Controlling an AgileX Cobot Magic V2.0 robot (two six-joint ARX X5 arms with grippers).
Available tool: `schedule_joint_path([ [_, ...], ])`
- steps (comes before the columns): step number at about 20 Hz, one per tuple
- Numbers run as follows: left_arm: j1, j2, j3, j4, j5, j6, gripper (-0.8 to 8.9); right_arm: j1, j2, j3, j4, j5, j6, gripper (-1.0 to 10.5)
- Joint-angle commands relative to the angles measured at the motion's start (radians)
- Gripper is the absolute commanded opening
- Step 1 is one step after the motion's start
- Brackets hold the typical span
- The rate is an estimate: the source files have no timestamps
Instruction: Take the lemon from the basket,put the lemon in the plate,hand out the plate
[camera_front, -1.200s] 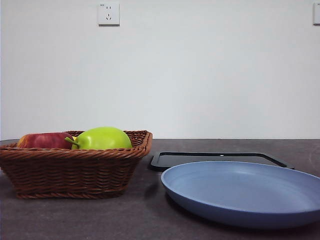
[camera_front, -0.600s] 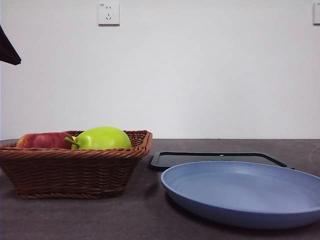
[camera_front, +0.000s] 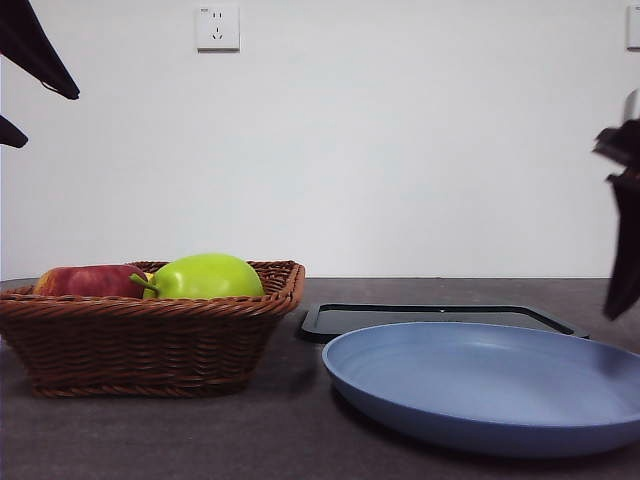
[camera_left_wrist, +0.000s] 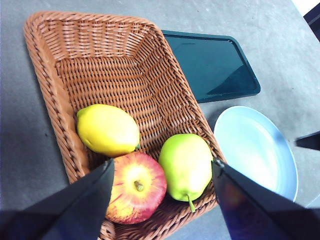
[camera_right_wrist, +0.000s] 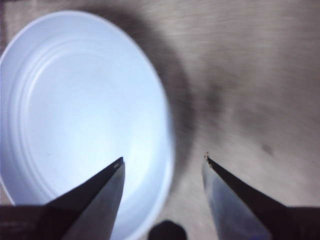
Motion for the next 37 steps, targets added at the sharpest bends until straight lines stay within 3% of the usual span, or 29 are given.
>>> schedule_joint_path([
  [1, -0.005, 0.006, 0.018, 0.005, 0.004, -0.006, 3.43, 0.02, 0.066, 0.012, 0.043, -0.007, 0.003, 2.7],
  [4, -0.005, 0.006, 0.018, -0.001, 0.003, -0.006, 3.43, 0.029, 0.137, 0.012, 0.088, -0.009, 0.01, 2.7],
  [11, -0.005, 0.006, 0.018, 0.0, 0.004, -0.006, 3.43, 0.029, 0.175, 0.012, 0.104, -0.012, 0.012, 0.1],
  [16, -0.005, 0.006, 0.018, 0.004, 0.004, -0.018, 3.43, 0.029, 0.164, 0.012, 0.087, -0.015, 0.041, 0.0],
  [22, -0.077, 0.021, 0.026, 0.003, -0.005, -0.118, 3.68, 0.029, 0.004, 0.012, -0.017, -0.015, 0.036, 0.0],
  [28, -0.161, 0.261, 0.183, -0.132, -0.241, -0.146, 3.67, 0.029, -0.25, 0.012, -0.084, -0.014, 0.034, 0.0],
  [34, -0.213, 0.586, 0.365, -0.166, -0.269, -0.147, 3.67, 0.029, -0.419, 0.012, -0.098, -0.013, 0.037, 0.0],
  [37, -0.236, 0.71, 0.428, -0.203, -0.342, -0.168, 3.67, 0.029, -0.444, 0.012, -0.106, -0.013, 0.037, 0.0],
])
